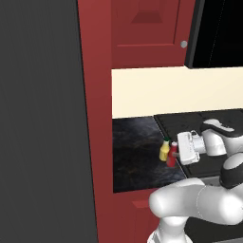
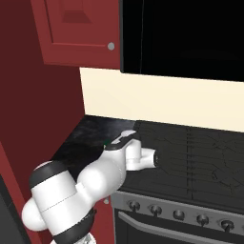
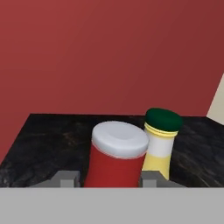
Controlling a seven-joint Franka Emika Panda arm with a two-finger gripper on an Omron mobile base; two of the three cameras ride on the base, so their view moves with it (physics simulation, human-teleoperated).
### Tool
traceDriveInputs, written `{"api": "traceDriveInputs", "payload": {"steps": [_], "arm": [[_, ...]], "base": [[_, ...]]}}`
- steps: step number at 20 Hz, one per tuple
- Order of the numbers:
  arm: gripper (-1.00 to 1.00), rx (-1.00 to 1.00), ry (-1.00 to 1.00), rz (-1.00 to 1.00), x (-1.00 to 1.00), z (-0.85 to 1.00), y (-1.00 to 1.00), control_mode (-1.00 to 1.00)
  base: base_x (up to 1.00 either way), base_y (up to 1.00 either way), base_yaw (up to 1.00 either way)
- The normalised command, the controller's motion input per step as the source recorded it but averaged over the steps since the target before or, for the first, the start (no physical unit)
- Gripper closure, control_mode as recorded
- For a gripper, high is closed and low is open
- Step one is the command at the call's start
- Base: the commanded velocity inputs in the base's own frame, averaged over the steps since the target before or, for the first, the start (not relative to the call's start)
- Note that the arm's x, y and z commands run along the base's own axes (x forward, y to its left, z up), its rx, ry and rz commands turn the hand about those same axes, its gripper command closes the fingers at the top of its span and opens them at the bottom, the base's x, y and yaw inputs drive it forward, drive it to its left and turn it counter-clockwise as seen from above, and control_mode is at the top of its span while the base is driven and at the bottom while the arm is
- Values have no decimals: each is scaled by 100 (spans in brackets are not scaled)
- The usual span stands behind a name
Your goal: Take 2 condiments from the cabinet and move them on the counter near the stove.Make sure the condiments are lined up with each other, next to each other.
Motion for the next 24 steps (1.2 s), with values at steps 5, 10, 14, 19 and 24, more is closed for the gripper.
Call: {"api": "traceDriveInputs", "payload": {"steps": [5, 10, 14, 19, 24], "arm": [[-100, 0, 0, 0, 0, -9, 6, -100], [-100, 0, 0, 0, 0, 0, 0, -100], [-100, 0, -4, 0, 0, 2, 0, -100], [-100, 0, -6, 0, 0, 16, -1, -100], [-100, 2, -3, 0, 0, 28, -13, -100]], "base": [[0, 0, 0], [0, 0, 0], [0, 0, 0], [0, 0, 0], [0, 0, 0]]}}
